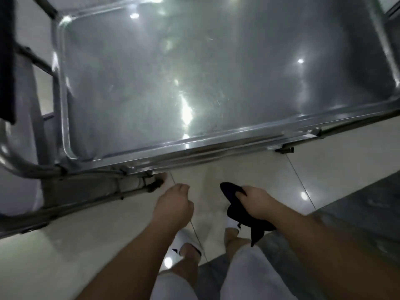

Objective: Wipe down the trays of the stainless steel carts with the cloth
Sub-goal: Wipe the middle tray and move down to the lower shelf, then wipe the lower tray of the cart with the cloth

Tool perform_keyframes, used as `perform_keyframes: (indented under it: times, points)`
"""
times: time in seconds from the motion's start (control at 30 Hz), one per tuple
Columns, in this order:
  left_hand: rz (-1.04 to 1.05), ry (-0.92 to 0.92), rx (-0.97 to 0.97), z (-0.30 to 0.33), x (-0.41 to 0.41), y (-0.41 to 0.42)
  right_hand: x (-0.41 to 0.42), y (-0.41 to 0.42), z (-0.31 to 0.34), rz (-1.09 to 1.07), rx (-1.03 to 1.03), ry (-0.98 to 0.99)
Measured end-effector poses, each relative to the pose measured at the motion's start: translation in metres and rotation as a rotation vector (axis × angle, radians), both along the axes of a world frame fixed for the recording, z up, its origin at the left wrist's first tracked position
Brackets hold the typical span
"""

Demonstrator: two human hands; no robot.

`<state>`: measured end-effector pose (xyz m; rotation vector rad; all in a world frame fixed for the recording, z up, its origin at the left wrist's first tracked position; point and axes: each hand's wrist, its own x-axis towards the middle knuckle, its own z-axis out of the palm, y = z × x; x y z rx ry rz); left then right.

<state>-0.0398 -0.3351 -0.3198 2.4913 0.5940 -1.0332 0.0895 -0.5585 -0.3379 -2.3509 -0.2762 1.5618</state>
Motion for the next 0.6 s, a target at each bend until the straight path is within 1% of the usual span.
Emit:
perform_keyframes:
  times: [0.1, 0.2, 0.33, 0.5, 0.6]
  points:
    - [0.011, -0.001, -0.004, 0.05, -0.012, -0.007, -0.016, -0.004, 0.053, 0.027, 0.003, -0.034]
    - [-0.014, 0.014, 0.011, 0.098, -0.023, -0.018, -0.023, -0.002, 0.104, 0.101, -0.008, -0.1]
    - [-0.032, -0.033, 0.012, 0.15, -0.032, -0.025, -0.03, 0.0, 0.164, 0.231, -0.043, -0.203]
    - [-0.151, -0.11, -0.002, 0.2, -0.034, -0.034, -0.046, -0.012, 0.232, 0.38, -0.164, -0.313]
    - [-0.256, -0.121, 0.007, 0.223, -0.026, -0.045, -0.055, -0.031, 0.265, 0.34, -0.205, -0.353]
